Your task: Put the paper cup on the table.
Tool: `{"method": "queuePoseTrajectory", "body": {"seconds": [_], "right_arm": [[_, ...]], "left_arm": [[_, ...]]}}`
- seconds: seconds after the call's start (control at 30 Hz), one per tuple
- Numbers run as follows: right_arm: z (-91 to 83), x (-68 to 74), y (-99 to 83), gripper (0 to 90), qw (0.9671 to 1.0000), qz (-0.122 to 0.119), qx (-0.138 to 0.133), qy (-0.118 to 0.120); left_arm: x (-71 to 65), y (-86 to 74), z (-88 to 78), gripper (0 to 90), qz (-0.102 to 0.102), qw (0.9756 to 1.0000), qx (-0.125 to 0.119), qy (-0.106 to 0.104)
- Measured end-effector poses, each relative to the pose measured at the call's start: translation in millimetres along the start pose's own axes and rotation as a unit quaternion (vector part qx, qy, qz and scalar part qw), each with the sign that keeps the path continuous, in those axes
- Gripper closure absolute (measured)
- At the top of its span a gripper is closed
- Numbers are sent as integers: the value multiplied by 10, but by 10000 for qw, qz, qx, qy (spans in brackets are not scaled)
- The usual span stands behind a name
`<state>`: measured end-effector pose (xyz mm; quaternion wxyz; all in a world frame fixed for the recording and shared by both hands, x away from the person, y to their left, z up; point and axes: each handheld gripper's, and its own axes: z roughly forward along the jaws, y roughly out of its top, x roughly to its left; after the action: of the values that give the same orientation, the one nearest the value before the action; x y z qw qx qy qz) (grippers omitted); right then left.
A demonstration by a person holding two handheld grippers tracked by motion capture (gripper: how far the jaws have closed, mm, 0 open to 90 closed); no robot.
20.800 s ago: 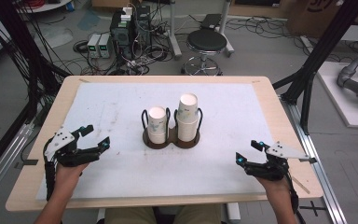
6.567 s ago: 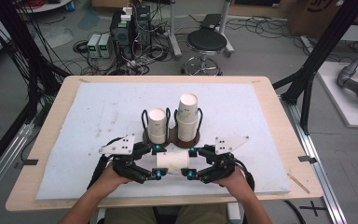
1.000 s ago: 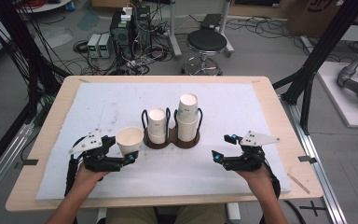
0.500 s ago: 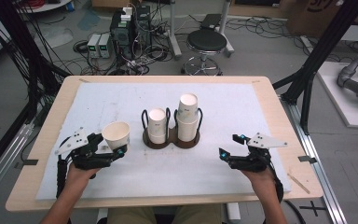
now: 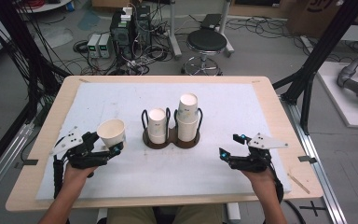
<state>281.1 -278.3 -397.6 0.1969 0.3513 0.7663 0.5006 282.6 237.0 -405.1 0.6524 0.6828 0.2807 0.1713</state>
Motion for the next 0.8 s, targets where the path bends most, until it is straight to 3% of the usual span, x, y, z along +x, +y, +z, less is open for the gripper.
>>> {"method": "queuePoseTrajectory", "body": {"seconds": [0.17, 0.4, 0.6, 0.8], "right_arm": [[-3, 9, -7, 219, 10000, -36, 21, 29], [-28, 16, -35, 219, 10000, -35, 32, 60], [-22, 7, -53, 219, 10000, -23, 64, 44], [-2, 12, -53, 219, 9999, -55, 100, 50]], "left_arm": [[-4, 3, -14, 305, 81, 9999, -9, 73], [39, -14, -44, 309, 344, 9990, -7, 292], [243, -75, -18, 309, 327, 9977, 94, 583], [499, -104, 60, 309, 96, 9954, 154, 939]]}}
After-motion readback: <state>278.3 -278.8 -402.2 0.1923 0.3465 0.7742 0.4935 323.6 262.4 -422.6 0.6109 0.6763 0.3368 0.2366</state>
